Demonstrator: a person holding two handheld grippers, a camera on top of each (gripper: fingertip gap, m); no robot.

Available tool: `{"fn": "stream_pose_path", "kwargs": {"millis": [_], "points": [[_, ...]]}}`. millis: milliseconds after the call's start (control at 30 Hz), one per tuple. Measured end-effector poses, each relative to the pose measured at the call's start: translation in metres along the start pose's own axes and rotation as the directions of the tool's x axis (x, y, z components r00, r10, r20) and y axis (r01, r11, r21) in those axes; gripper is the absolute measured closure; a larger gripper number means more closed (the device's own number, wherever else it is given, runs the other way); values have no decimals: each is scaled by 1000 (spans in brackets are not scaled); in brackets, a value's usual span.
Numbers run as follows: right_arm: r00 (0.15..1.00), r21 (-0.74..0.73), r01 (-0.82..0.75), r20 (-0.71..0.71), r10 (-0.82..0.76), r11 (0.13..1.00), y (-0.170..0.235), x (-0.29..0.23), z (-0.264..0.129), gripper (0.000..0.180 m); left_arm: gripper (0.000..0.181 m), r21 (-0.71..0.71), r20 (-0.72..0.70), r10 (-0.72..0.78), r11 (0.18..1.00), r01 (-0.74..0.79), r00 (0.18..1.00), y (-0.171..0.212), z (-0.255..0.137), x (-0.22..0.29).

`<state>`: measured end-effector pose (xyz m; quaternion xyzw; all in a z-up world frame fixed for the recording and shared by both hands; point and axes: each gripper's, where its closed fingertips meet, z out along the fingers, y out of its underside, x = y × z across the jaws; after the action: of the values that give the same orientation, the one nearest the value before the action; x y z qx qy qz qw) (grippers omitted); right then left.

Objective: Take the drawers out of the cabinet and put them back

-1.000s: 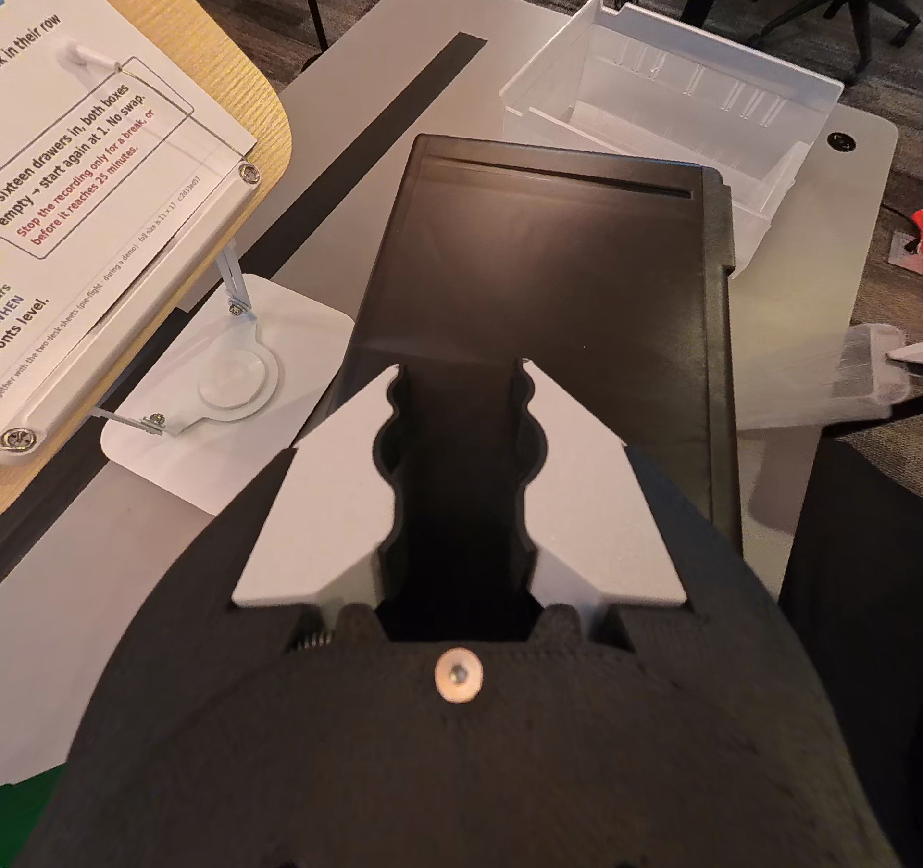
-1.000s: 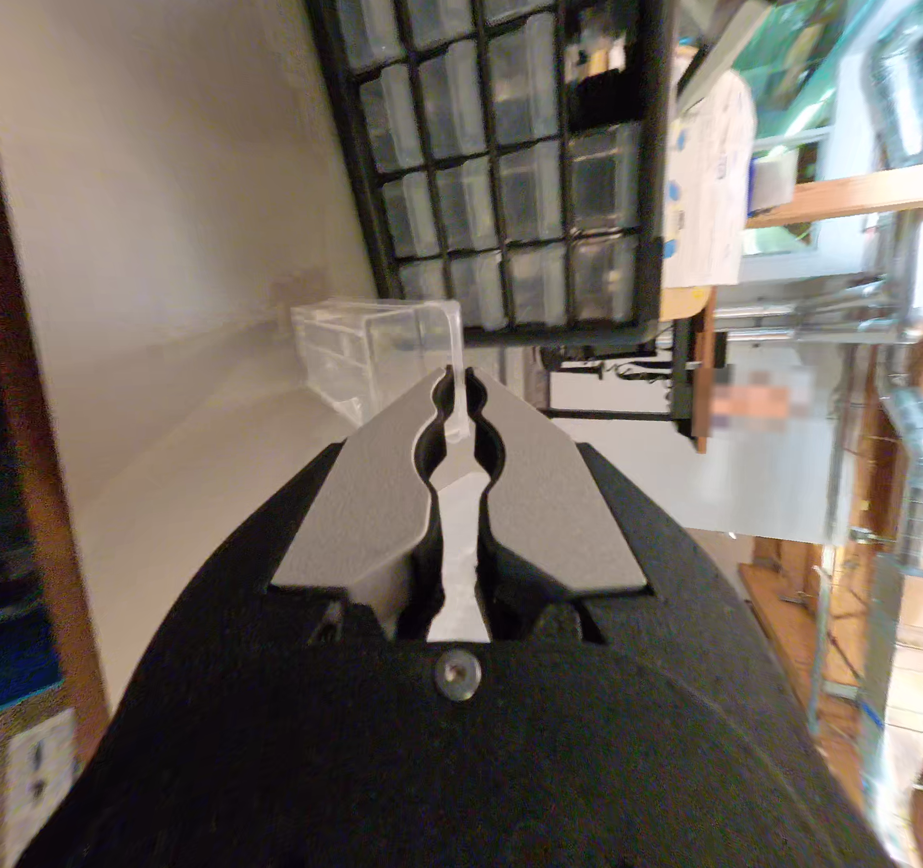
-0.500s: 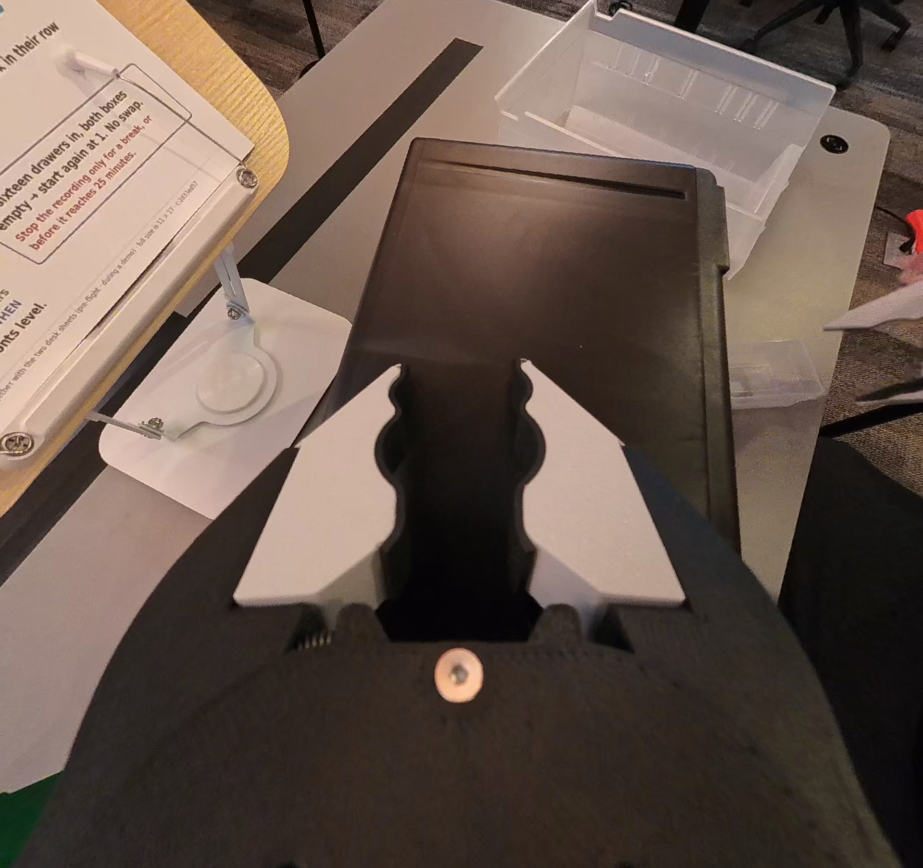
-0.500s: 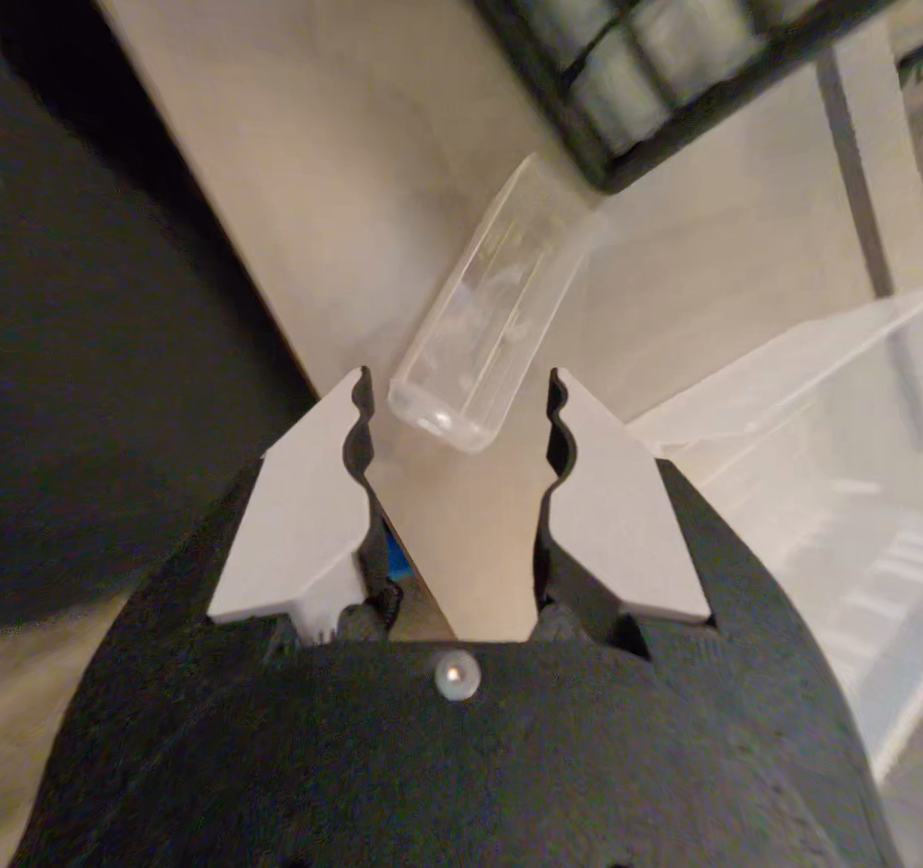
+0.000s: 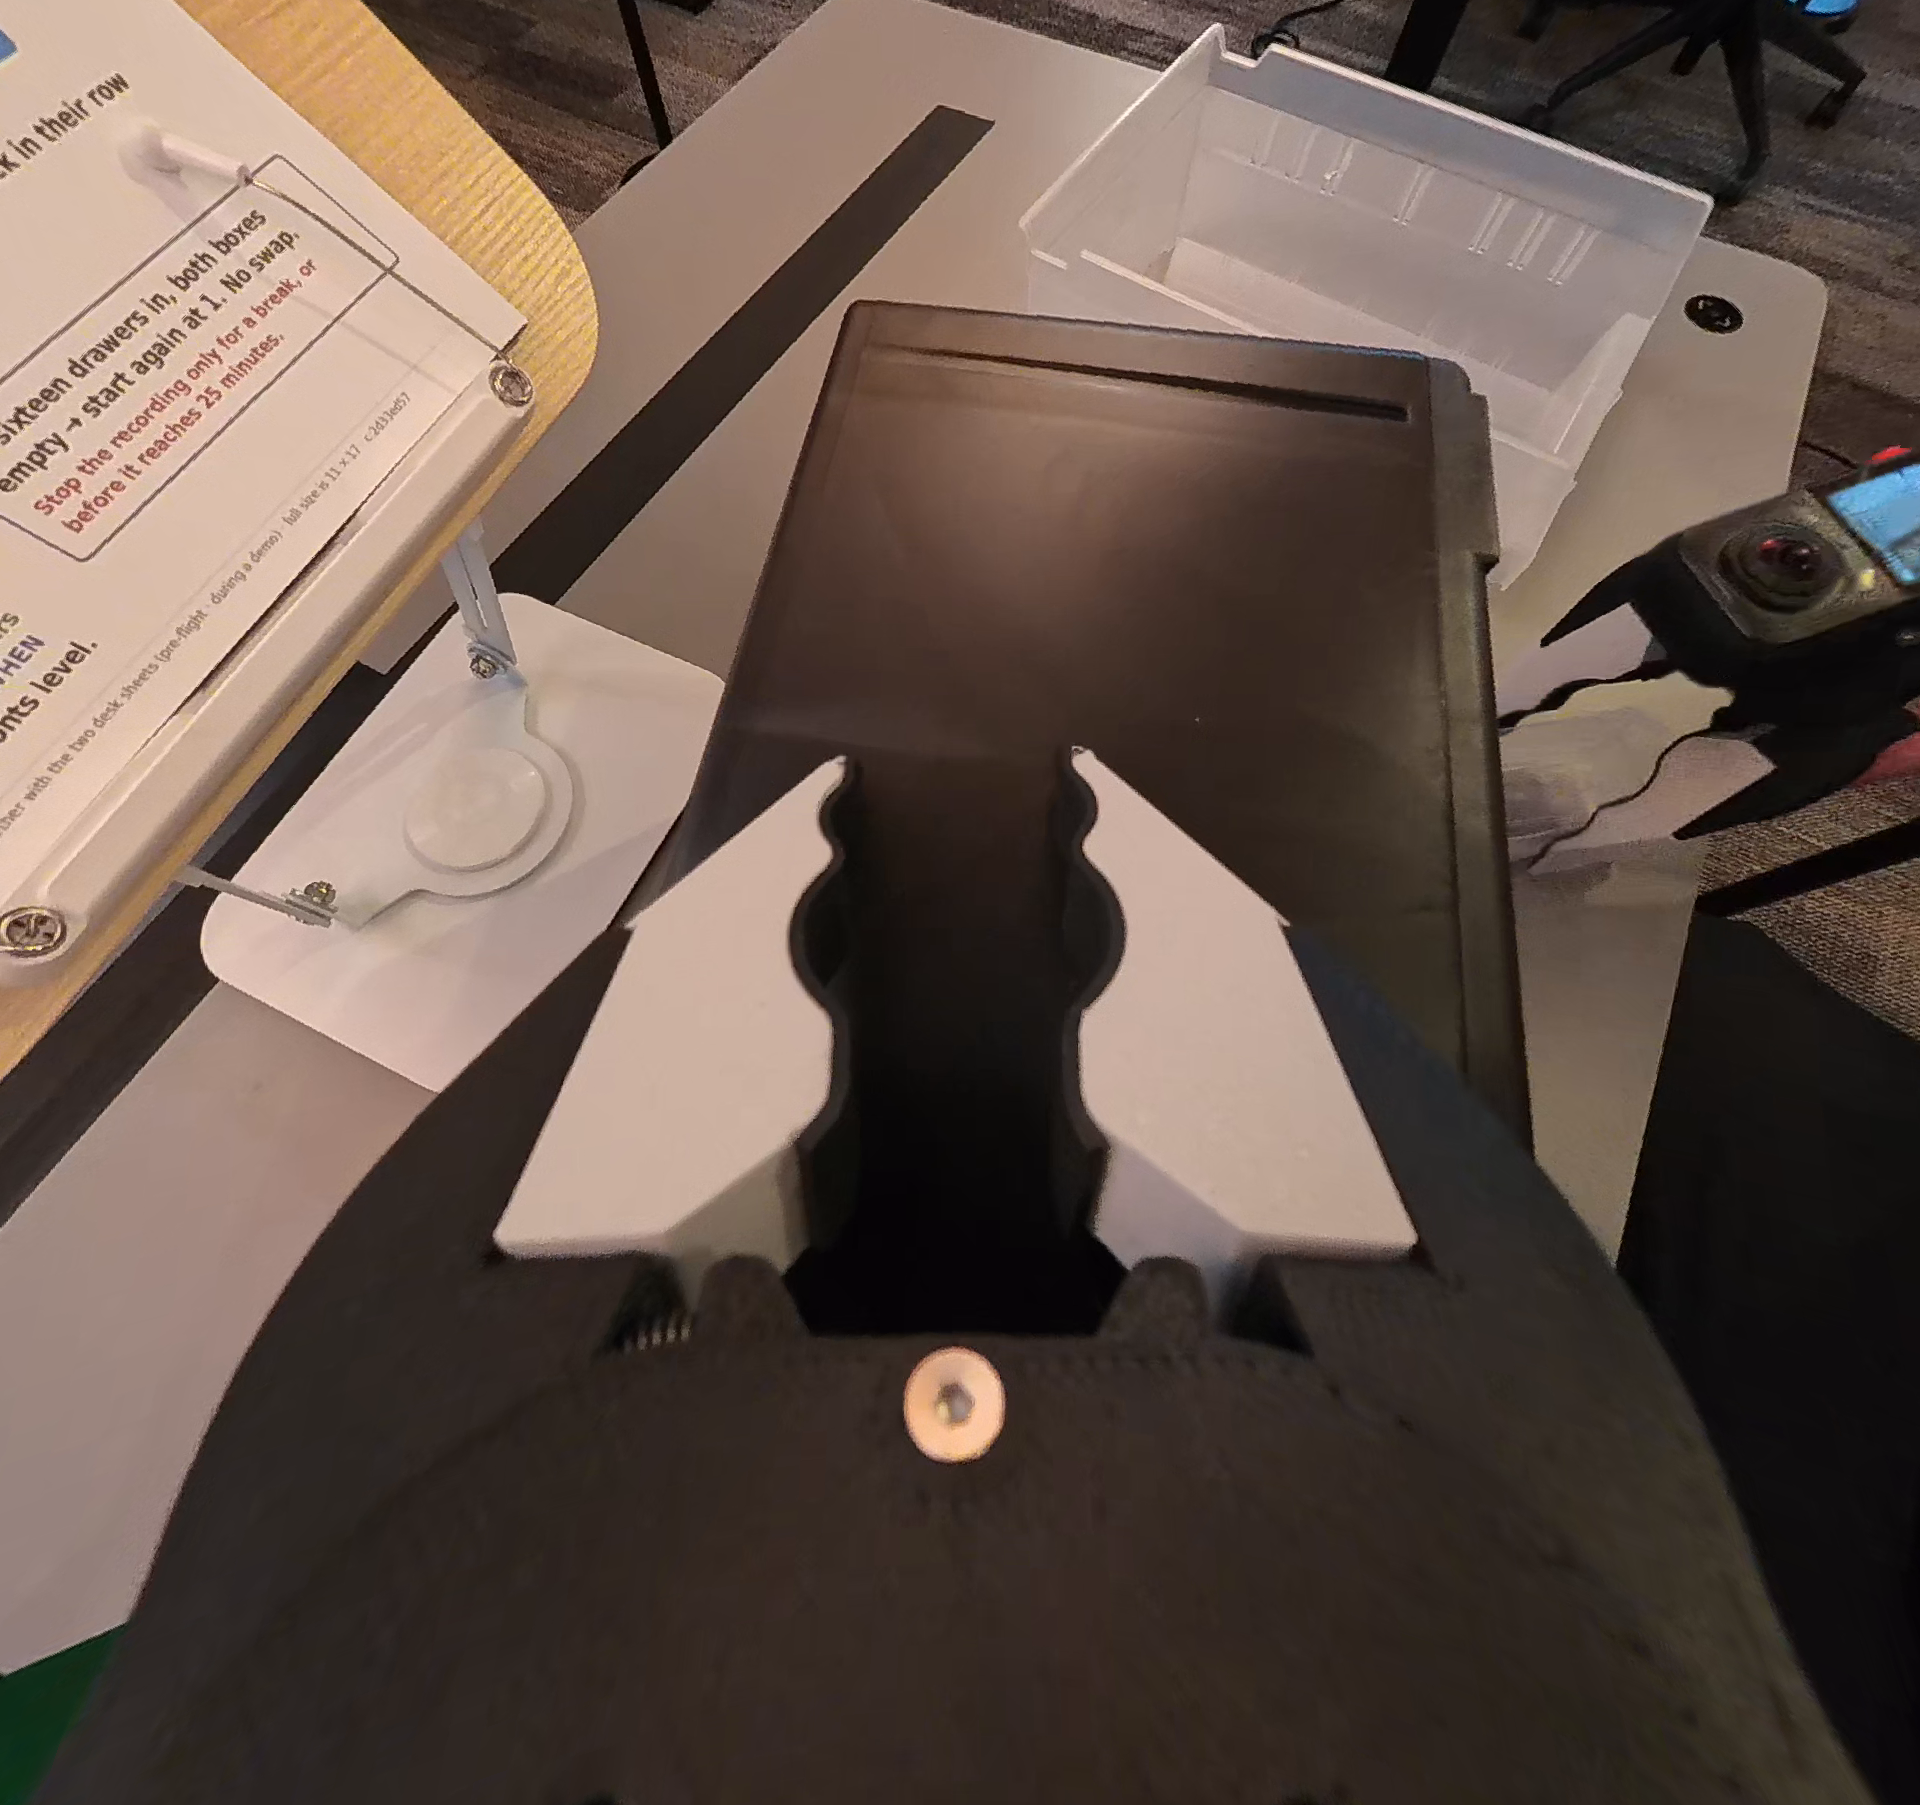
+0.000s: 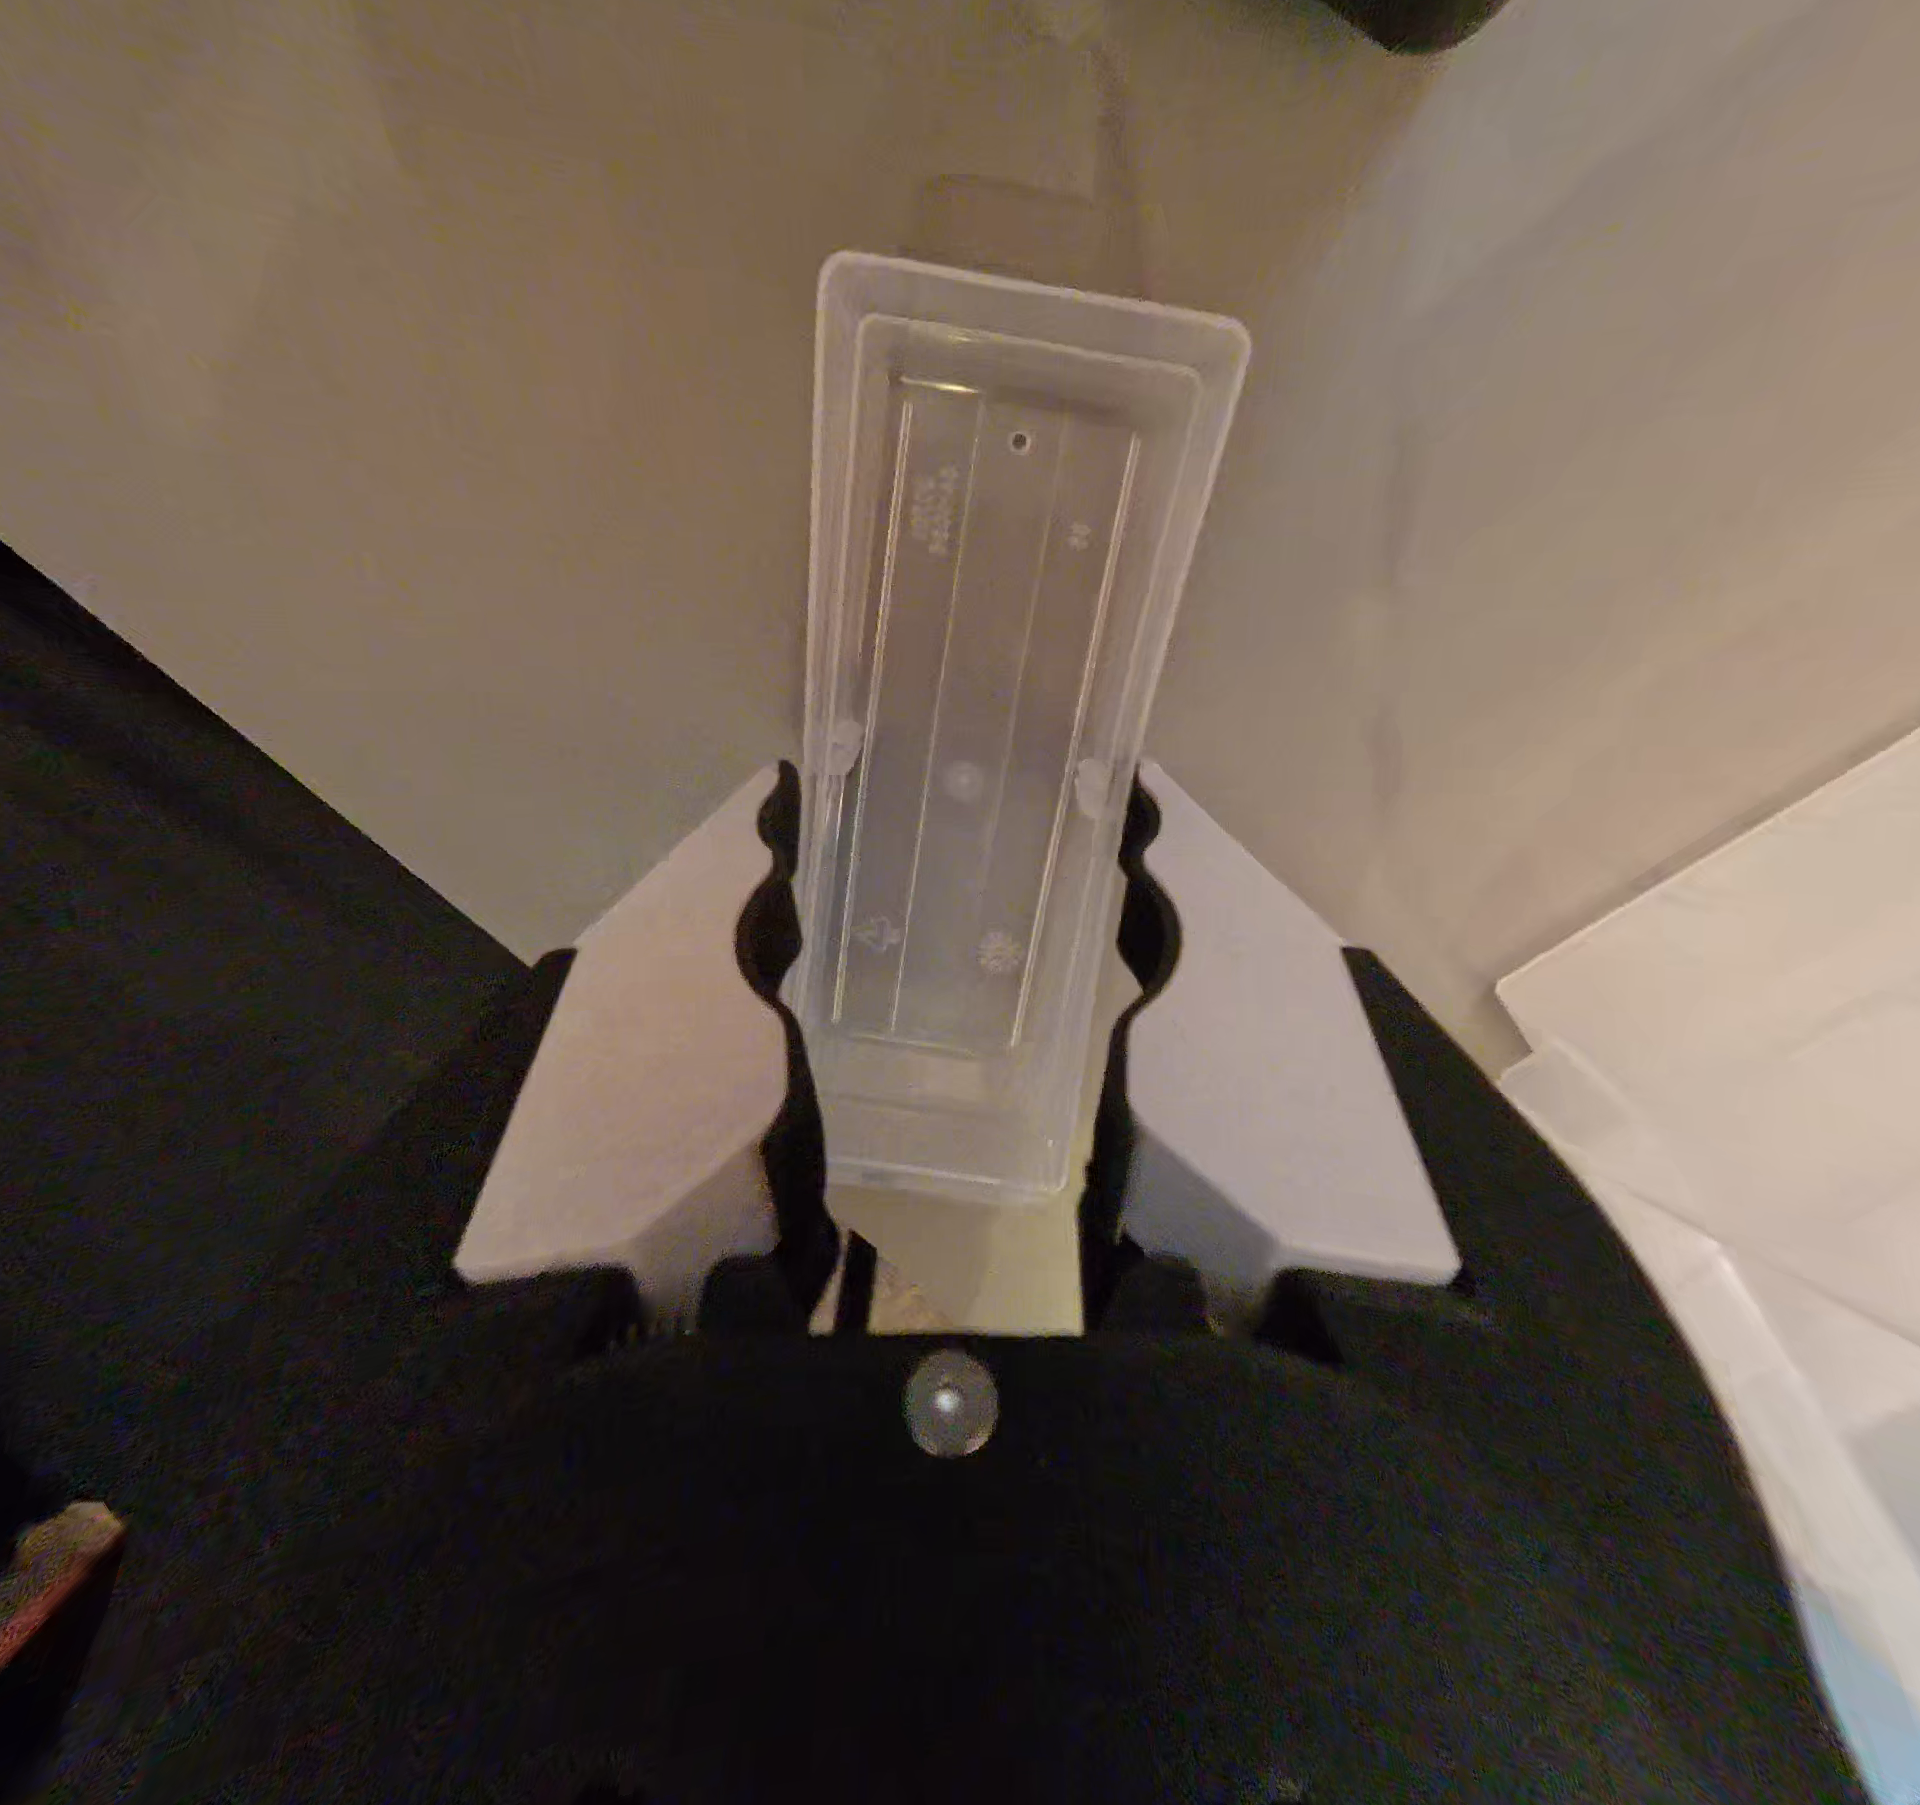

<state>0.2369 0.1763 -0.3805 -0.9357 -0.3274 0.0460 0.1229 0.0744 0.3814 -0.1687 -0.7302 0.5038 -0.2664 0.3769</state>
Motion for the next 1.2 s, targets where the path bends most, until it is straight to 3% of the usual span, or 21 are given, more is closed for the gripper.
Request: {"fn": "stream_pose_path", "kwargs": {"millis": [100, 200, 300, 433, 567, 700, 1000, 1133, 1200], "points": [[997, 18, 75, 16, -75, 997, -4, -5, -12, 123, 146, 3, -2, 3, 1000, -3, 1000, 0, 0, 0], [980, 111, 198, -8, -199, 974, -19, 0, -50, 123, 146, 5, -3, 3, 1000, -3, 1000, 0, 0, 1], [939, 158, 327, -165, -301, 932, -30, 46, -102, 124, 147, 7, -5, 6, 1000, -6, 1000, 0, 0, 1], [855, 9, 413, -349, -384, 911, -22, 148, -141, 124, 147, 10, -3, 5, 1000, -5, 1000, -1, -1, 1], [804, -192, 436, -356, -476, 879, -3, 238, -125, 124, 147, 13, -2, 4, 1000, -4, 1000, -1, -1, 1], [780, -343, 467, -275, -562, 815, 10, 286, -80, 124, 148, 14, -1, 3, 1000, -3, 1000, -1, -1, 1], [758, -442, 496, -199, -621, 747, 15, 336, -17, 119, 150, 17, 2, 4, 1000, -4, 1000, -1, -1, 1], [711, -481, 464, -299, -637, 744, 6, 361, -17, 116, 150, 18, 2, 4, 1000, -4, 1000, -1, -1, 1], [689, -491, 451, -340, -641, 745, 3, 366, -18, 97, 150, 18, 2, 4, 1000, -4, 1000, -1, -1, 1]]}}
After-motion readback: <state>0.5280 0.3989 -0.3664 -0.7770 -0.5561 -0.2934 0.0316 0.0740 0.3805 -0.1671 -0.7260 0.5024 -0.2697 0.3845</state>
